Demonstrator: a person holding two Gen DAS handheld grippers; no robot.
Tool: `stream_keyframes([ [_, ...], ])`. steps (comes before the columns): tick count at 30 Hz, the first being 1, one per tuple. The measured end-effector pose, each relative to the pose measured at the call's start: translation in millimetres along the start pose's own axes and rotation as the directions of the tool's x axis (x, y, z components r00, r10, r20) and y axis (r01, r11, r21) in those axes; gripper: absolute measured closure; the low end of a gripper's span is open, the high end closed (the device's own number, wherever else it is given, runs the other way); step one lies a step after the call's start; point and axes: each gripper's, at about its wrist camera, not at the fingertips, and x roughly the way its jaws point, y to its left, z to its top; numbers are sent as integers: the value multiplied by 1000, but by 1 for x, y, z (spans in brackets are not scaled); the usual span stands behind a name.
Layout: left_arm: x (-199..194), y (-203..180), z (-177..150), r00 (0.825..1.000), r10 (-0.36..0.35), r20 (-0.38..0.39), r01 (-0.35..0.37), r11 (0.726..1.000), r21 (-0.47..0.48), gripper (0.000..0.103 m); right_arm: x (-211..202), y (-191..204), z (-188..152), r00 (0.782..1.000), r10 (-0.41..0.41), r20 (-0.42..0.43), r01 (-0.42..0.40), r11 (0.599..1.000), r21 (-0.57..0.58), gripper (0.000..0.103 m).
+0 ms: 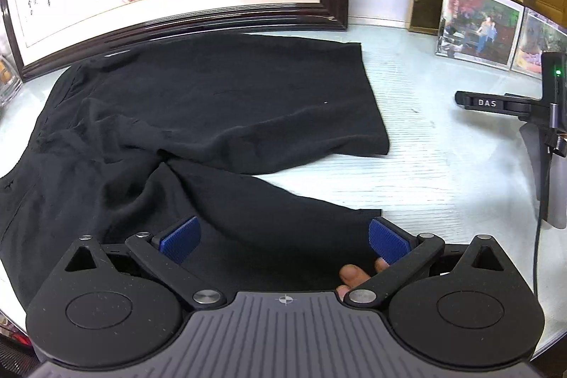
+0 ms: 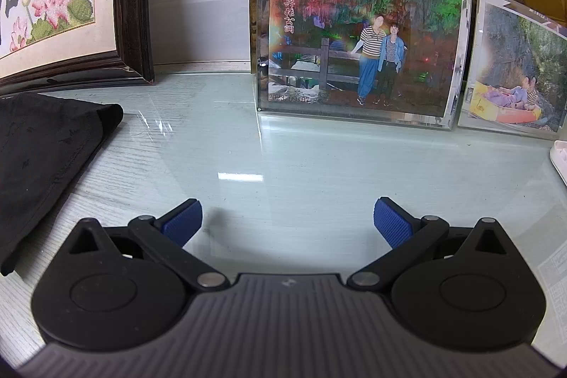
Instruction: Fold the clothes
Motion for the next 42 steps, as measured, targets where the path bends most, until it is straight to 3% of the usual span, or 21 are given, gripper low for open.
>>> stream_keyframes([
  [11,-7,-17,1,1000,4,-2,-4,1000,0,0,0,-1,0,1000,0,0,0,1000,0,0],
  [27,10,-17,14,993,117,-5,-117,993,-11,0,1,-2,1,1000,0,0,0,1000,0,0],
  [42,18,-7,15,990,140,-14,-140,990,-10,0,1,-2,1,1000,0,0,0,1000,0,0],
])
